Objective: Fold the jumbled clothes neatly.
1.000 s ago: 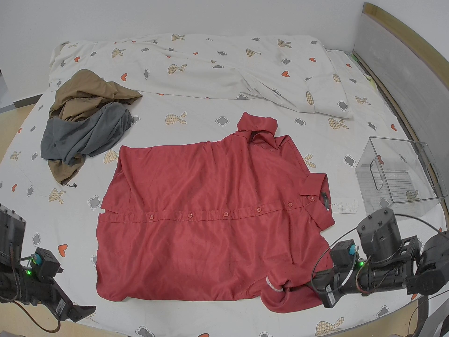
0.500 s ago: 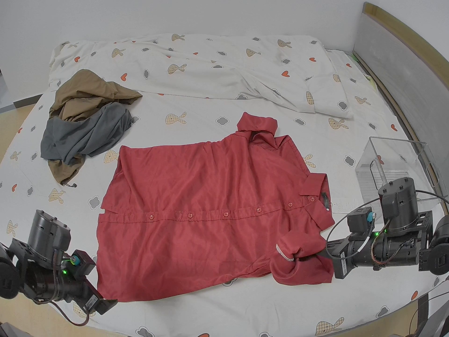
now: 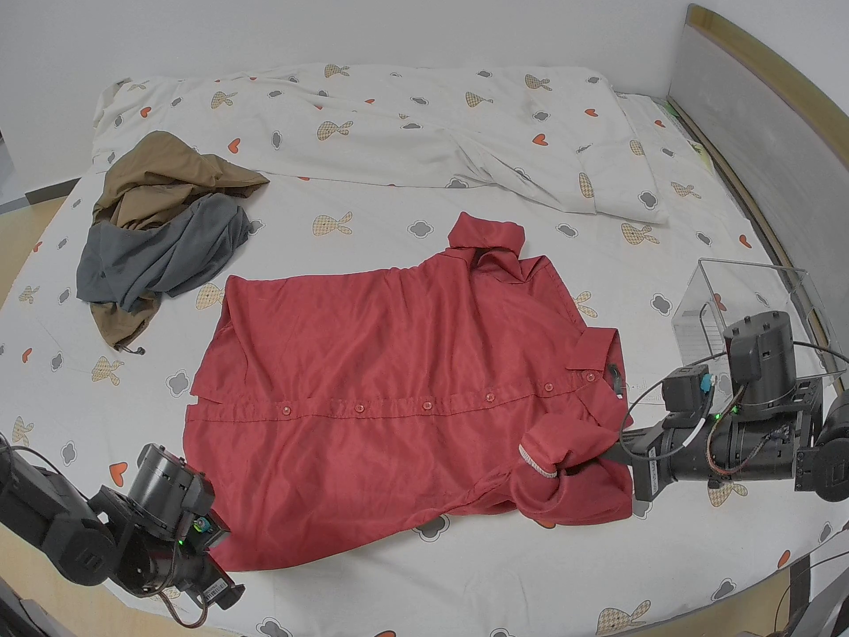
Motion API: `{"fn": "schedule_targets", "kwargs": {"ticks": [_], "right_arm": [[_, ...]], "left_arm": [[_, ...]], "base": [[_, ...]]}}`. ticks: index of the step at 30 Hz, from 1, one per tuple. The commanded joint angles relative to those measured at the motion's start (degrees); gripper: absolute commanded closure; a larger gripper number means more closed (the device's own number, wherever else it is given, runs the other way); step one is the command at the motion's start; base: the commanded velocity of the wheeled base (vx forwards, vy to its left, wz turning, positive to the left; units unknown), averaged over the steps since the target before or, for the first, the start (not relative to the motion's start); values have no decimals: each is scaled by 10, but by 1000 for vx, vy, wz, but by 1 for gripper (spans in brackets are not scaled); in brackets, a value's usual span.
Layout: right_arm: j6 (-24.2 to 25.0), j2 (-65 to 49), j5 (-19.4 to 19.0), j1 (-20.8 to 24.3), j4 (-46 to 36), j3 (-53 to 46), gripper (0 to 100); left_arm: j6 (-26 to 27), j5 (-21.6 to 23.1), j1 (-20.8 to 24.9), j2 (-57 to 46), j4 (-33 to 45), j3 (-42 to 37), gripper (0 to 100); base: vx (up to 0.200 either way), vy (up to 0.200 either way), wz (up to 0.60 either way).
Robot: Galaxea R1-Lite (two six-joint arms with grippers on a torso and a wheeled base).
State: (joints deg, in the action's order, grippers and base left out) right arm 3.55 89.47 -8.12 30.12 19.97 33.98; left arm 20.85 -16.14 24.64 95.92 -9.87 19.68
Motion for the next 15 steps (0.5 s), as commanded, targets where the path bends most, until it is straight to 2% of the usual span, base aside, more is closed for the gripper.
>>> {"fn": "schedule_targets", "kwargs": {"ticks": [1, 5, 9, 15], "right_arm": [[12, 5, -8, -1, 0, 24, 100], [27, 5, -22, -1, 0, 34, 100], [37, 5, -32, -2, -1, 43, 100], [38, 5, -32, -1, -2, 46, 100]], "left_arm": [[-1, -6, 14, 37, -2, -2, 0], [-3, -23, 13, 43, -20, 7, 0], [-1, -76, 14, 71, -52, 9, 0], [-4, -80, 21, 107, -93, 3, 0]], "base": [[0, 0, 0], [0, 0, 0], [0, 0, 0], [0, 0, 0]]}}
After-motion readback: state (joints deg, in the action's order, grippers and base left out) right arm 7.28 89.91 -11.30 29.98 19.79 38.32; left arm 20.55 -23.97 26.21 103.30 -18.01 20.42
